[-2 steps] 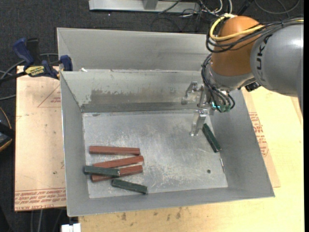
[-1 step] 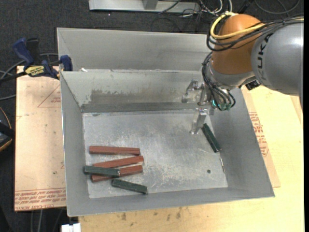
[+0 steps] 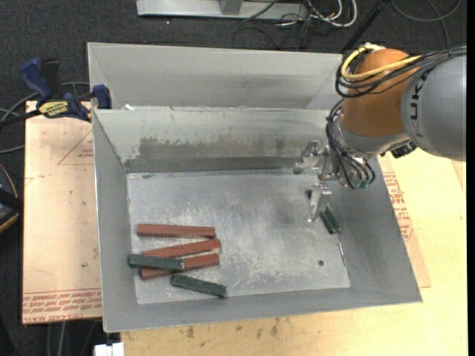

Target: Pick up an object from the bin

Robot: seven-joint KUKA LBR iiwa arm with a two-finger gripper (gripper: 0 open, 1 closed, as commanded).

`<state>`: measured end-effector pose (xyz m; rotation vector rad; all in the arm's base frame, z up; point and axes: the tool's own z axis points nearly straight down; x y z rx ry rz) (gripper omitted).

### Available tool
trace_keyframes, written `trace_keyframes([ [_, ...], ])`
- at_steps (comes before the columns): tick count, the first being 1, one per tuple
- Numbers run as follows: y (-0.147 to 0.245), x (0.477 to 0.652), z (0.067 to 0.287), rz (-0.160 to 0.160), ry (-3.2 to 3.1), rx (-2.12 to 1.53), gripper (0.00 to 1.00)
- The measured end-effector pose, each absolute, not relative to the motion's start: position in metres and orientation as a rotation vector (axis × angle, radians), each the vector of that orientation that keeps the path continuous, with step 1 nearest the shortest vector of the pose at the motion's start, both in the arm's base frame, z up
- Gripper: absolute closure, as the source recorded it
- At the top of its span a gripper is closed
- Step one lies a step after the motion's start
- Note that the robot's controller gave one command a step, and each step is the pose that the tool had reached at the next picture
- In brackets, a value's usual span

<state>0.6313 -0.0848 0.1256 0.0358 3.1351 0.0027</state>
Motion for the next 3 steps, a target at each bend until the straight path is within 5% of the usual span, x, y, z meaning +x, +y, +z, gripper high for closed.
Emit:
trace_keyframes([
  [1,-0.108,0.639,0.081,0.0,3.133,0.148,0.0],
  [2,-0.131,0.648,0.075,0.003,3.129,-0.088,0.0],
  [3,-0.152,0.631,0.074,0.001,3.123,0.218,1.0],
])
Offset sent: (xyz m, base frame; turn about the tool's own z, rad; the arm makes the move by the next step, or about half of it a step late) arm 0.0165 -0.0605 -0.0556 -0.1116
